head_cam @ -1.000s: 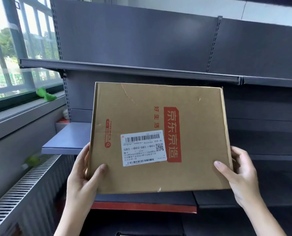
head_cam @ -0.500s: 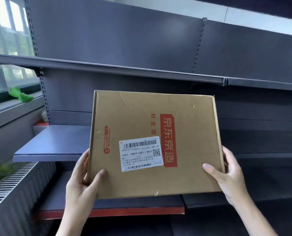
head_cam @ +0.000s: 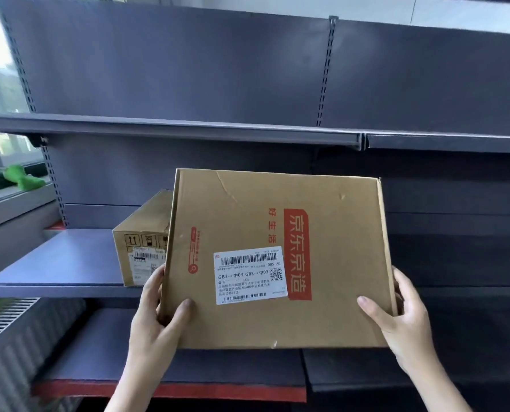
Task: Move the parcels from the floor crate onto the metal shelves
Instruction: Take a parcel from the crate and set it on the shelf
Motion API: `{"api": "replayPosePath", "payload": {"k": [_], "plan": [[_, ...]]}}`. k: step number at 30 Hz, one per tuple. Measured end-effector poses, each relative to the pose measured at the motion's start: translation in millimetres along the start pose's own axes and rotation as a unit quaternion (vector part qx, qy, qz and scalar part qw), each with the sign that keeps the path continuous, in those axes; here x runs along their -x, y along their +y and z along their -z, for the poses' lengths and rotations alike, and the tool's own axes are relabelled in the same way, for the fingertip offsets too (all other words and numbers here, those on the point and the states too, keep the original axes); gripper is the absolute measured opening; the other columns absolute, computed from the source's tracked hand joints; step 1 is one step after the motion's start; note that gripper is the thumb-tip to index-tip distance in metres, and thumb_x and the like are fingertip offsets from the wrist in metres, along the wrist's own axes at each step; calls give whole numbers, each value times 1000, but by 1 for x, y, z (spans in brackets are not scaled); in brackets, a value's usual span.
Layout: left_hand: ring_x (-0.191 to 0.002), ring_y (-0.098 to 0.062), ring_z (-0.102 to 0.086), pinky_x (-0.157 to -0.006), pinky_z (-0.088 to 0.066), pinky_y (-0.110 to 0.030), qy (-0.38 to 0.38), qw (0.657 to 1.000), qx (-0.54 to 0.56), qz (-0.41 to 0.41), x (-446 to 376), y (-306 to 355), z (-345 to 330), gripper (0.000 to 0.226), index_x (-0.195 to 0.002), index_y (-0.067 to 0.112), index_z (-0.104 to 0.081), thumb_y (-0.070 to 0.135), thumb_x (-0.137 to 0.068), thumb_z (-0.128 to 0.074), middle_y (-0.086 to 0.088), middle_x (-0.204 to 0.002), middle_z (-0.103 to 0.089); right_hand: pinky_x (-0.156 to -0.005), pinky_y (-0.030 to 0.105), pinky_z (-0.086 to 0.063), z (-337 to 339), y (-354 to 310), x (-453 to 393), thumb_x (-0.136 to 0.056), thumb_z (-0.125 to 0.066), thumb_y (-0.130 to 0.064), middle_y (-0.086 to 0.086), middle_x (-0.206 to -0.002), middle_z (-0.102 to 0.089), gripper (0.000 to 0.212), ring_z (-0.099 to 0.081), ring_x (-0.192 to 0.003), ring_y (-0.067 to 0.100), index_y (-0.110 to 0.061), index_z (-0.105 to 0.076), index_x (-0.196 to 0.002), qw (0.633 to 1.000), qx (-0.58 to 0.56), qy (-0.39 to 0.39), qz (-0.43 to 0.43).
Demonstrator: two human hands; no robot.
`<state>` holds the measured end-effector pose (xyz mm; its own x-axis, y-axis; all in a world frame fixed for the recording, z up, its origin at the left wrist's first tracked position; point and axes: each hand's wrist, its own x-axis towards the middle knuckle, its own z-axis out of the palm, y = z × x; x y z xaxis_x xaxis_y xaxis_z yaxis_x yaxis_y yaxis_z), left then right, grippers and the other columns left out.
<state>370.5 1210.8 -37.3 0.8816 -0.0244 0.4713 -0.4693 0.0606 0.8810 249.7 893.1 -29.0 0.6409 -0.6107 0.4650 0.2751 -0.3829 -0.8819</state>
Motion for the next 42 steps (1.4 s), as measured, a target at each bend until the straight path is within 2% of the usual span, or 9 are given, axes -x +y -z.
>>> {"api": "replayPosePath", "payload": {"k": [5,8,15,18,22,26,32,36,42], "plan": [[-96,25,-50,-74,-38,4,-4,999,-48,-17,2,3,-56,65,-121,40,-38,-8,-83,-60,25,-114,-51,-80,13,-51,43,25,-26,-68,-79,-21,-14,-113,-63,61,-59,-104,0,-38,-52,-120,1000,9,0,-7],[-99,26,-48,-74,-37,5,-7,998,-61,-21,7,3,-83,66,-121,39,-37,-9,-82,-61,25,-115,-50,-75,18,-53,63,36,-37,-57,-77,-36,-17,-112,-63,66,-59,-103,1,-43,-52,-119,1000,3,0,-22],[-104,22,-49,-77,-38,3,-8,996,-79,-36,20,-3,-112,70,-119,43,-37,-10,-81,-61,22,-117,-51,-72,3,-47,91,57,-44,-62,-79,-27,-8,-119,-62,70,-58,-108,13,-35,-50,-126,999,15,2,-45],[-104,23,-49,-78,-37,3,-6,996,-83,-30,20,-6,-109,69,-120,42,-36,-9,-81,-62,22,-118,-50,-76,18,-53,90,55,-40,-58,-77,-34,-11,-116,-63,70,-59,-106,10,-39,-51,-123,999,11,0,-44],[-102,27,-46,-76,-36,5,-13,995,-97,-27,18,-9,-101,66,-123,34,-36,-9,-81,-62,24,-116,-49,-92,40,-48,81,50,-37,-59,-79,-33,-6,-120,-61,74,-58,-110,15,-32,-50,-127,999,19,-12,-32],[-104,26,-43,-77,-34,5,-60,987,-142,-38,4,-7,-93,61,-125,31,-29,-3,-85,-60,23,-116,-46,-100,45,-44,73,50,-48,-69,-81,-17,0,-127,-57,71,-53,-118,20,-25,-48,-131,999,44,-5,-19],[-117,-12,-41,-94,-31,-23,-64,982,-171,-49,-48,1,-109,61,-129,17,-28,-5,-82,-60,-1,-125,-42,-98,39,-44,50,48,-93,-72,-79,-12,2,-127,-56,71,-53,-117,20,-19,-44,-133,999,36,-4,6],[-116,-9,-40,-92,-32,-10,-50,984,-158,-63,-72,-20,-129,61,-128,19,-29,12,-76,-59,-3,-126,-43,-104,47,-39,31,78,-123,-71,-79,-8,9,-134,-51,78,-48,-124,25,-11,-39,-138,999,32,15,7],[-135,-19,-31,-112,-28,-45,-35,983,-132,-121,-87,-104,-154,90,-145,12,-16,37,-67,-52,-9,-145,-32,-100,42,-42,11,146,-154,-68,-80,-2,5,-127,-54,76,-51,-117,22,-9,-43,-134,996,41,37,73]]}}
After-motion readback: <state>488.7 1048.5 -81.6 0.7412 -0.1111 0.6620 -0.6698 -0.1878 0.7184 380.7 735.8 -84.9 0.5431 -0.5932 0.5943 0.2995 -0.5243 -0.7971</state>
